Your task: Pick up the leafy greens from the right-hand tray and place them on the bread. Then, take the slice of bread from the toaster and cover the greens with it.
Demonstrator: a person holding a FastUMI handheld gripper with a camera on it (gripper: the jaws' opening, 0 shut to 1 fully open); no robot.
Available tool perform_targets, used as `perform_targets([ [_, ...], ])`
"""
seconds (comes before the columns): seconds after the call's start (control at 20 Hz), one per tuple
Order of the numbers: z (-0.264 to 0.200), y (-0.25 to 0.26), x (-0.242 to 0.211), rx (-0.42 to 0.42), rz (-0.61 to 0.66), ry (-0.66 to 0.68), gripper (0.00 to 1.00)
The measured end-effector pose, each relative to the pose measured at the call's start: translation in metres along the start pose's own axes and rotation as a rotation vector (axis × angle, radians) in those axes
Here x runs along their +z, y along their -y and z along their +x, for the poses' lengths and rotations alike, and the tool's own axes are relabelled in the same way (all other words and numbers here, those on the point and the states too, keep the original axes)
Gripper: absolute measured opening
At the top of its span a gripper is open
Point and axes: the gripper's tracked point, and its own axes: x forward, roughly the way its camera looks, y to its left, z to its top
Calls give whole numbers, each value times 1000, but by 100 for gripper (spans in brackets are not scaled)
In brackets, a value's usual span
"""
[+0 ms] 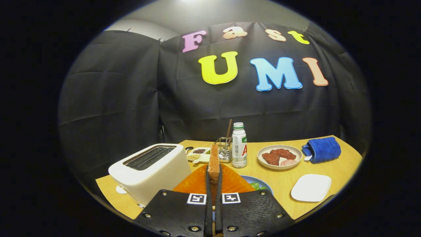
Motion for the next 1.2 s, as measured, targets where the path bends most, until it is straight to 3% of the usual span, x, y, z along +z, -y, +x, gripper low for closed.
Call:
perform_targets([
  [0.8, 13, -6, -45, 15, 24, -56, 4],
  [1.0, 15, 2, -52, 17, 19, -78, 10],
  [1.1, 17, 19, -55, -25, -30, -96, 13],
  [1.2, 15, 27, -60, -33, -42, -112, 21],
])
